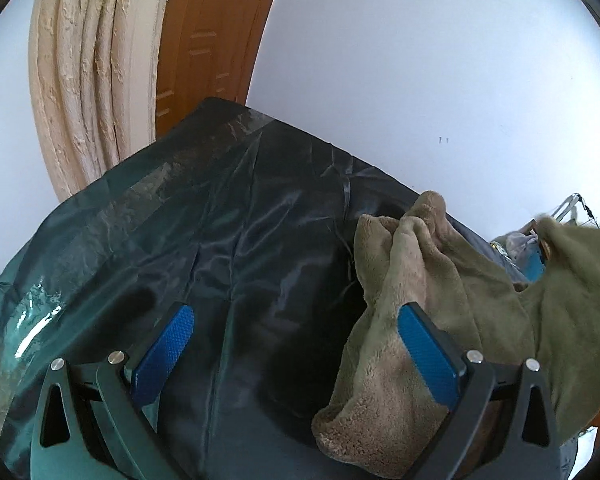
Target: Fold clothes
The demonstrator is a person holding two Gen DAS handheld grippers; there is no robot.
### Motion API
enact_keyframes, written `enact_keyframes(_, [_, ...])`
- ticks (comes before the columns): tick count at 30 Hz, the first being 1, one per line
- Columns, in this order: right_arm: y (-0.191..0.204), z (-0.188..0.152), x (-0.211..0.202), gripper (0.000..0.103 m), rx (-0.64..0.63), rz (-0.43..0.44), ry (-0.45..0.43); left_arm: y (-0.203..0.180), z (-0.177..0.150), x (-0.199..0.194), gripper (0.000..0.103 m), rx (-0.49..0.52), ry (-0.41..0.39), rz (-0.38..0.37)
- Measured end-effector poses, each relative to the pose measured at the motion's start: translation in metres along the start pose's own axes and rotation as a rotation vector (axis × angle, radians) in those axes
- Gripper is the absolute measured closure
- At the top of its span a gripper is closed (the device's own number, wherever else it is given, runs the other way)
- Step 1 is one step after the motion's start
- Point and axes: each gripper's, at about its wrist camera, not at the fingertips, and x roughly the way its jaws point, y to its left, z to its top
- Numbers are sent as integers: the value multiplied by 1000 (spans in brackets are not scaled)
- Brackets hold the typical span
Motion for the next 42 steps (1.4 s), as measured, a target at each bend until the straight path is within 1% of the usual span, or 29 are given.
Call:
enact_keyframes(4, [45,-24,36,70,-97,33,51,12,6,3,0,-57,16,-2])
enact_keyframes(6, [56,-41,61,70,-151,35,80,22,9,5,0,-99,21,-1])
enact_keyframes(7, [67,-54,74,70,-199,23,98,27,11,5,1,-119,22,1])
enact_keyframes(9, [76,-68,99,70,-310,-27,107,38,13,3,0,-164,20,8])
enact_keyframes(12, [94,-98,123,70,-536,-141,87,51,15,2,0,-218,21,9])
enact_keyframes(14, [101,-116,133,70,-637,-178,84,56,14,3,0,-240,25,11])
enact_keyframes(16, [105,-131,142,70,-703,-196,95,58,14,4,0,-253,29,12])
enact_keyframes(20, [109,-145,143,70,-753,-203,83,58,15,7,0,-256,40,5])
enact_keyframes(23, [106,-138,138,70,-748,-170,61,56,14,8,0,-257,38,4])
enact_keyframes(25, [128,-138,144,70,-764,-154,46,58,14,7,0,-266,32,3])
enact_keyframes(26, [133,-138,144,70,-775,-148,43,59,14,7,0,-272,30,3])
enact_keyframes(28, [129,-148,146,70,-797,-133,61,63,15,7,0,-285,30,3])
enact_keyframes(30, [128,-163,159,70,-837,-118,111,62,15,7,0,-282,32,-2])
enact_keyframes(31, [122,-171,159,69,-854,-112,140,61,14,7,0,-279,34,-5])
enact_keyframes(32, [120,-174,158,69,-858,-106,147,60,14,8,0,-276,36,-8])
enact_keyframes(36, [111,-172,153,69,-834,-86,165,57,13,8,0,-262,43,-21])
enact_keyframes(42, [103,-169,153,68,-800,-41,253,39,13,3,0,-190,37,-73])
